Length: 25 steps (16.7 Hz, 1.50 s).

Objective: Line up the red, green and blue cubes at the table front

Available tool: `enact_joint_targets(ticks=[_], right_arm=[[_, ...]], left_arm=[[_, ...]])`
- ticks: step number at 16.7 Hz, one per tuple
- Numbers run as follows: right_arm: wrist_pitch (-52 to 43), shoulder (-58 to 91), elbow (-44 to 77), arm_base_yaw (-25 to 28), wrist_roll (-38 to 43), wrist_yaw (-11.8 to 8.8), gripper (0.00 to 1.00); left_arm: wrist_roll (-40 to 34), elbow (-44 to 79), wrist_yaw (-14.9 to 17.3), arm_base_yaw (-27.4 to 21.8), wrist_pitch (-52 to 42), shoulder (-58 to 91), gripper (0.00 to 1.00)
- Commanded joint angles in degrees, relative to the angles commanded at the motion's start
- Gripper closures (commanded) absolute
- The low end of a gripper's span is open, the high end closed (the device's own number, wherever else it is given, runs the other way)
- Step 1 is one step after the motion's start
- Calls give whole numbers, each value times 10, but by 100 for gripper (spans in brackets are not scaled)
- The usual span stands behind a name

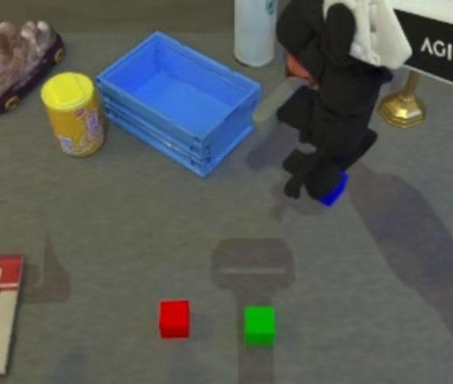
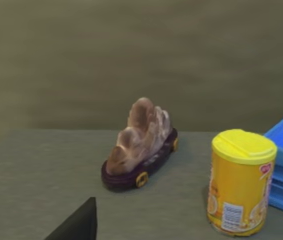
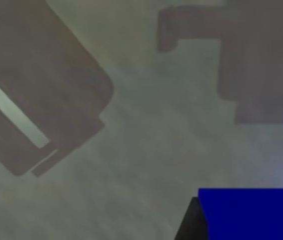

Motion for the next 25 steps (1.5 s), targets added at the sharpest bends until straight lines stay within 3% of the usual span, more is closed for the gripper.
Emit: enact_joint_targets(ticks=[12,19,25], right_arm=[[60,-251,-320,126,-255,-10,100],[70,-251,-331,126,-257,-10,100],[194,-211,-408,129,-258,-10,100]], left_arm=[[0,0,0,0,0,0,0],[0,0,0,0,0,0,0],[0,0,0,0,0,0,0]])
